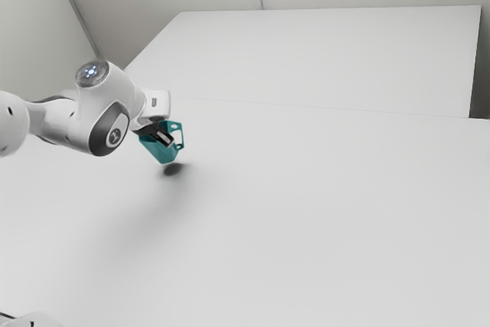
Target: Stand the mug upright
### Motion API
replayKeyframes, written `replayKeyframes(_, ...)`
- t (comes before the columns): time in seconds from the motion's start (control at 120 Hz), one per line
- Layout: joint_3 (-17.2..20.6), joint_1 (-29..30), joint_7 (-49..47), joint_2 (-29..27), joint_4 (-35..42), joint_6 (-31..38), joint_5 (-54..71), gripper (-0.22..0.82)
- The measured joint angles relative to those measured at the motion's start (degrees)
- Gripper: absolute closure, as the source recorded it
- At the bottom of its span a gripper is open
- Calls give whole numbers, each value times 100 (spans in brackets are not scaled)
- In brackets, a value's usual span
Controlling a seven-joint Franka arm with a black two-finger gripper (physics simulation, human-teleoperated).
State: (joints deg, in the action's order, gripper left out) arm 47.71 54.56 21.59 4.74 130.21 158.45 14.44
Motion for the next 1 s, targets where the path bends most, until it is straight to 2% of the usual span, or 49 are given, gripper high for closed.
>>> replayKeyframes(0.242,3,-11,-133,-606,681,590,-97,79)
replayKeyframes(0.592,17,-23,-266,-957,1268,952,-215,79)
replayKeyframes(0.733,19,-27,-312,-971,1306,815,-230,79)
replayKeyframes(1.0,39,-64,-381,-1042,1264,156,-340,79)
